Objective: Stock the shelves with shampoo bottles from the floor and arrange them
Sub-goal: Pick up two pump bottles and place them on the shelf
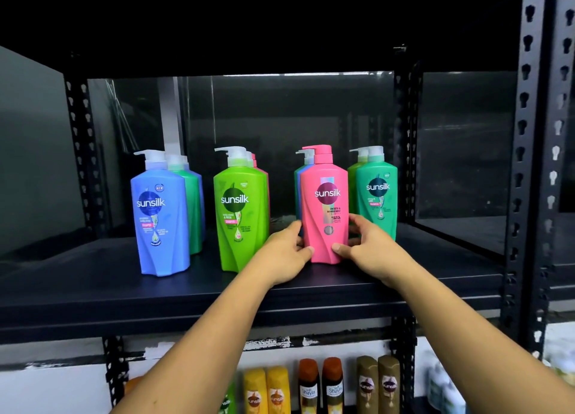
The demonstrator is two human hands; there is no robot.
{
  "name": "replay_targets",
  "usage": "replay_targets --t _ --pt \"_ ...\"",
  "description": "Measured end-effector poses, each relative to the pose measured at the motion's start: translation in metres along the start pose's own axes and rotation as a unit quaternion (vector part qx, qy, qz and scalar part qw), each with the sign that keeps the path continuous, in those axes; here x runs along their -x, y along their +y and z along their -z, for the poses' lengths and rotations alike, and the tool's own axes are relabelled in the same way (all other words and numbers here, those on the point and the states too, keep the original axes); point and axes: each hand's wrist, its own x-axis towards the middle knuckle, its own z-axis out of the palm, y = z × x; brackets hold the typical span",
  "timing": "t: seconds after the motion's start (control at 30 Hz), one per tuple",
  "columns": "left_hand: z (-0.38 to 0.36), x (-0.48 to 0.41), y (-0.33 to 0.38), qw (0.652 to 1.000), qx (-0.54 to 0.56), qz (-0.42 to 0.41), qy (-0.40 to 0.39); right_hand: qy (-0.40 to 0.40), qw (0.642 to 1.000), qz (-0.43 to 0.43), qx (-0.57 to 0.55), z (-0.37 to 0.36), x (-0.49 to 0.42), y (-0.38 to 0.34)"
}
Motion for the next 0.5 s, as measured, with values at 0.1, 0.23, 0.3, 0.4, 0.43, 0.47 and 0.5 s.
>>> replay_targets --t 0.1,0.23,0.3,0.4,0.43,0.47,0.5 --pt "0.001 0.002 0.003 0.999 -0.038 0.009 -0.005 0.007 0.998 0.014 0.065 0.000 -0.001 0.001" --pt "0.004 0.007 0.012 0.993 -0.114 0.014 -0.023 0.027 0.990 0.021 0.140 -0.002 0.002 -0.001" --pt "0.006 0.012 0.017 0.990 -0.139 0.016 -0.032 0.043 0.984 0.016 0.171 -0.002 0.006 -0.003" --pt "0.009 0.019 0.023 0.983 -0.178 0.018 -0.049 0.064 0.974 0.007 0.219 -0.002 0.015 -0.011" --pt "0.009 0.023 0.025 0.979 -0.195 0.020 -0.057 0.067 0.968 0.007 0.242 -0.001 0.020 -0.014" --pt "0.010 0.028 0.027 0.976 -0.209 0.018 -0.064 0.068 0.961 0.005 0.268 -0.001 0.025 -0.017" --pt "0.012 0.033 0.028 0.973 -0.220 0.015 -0.072 0.066 0.954 0.005 0.294 -0.001 0.030 -0.018"
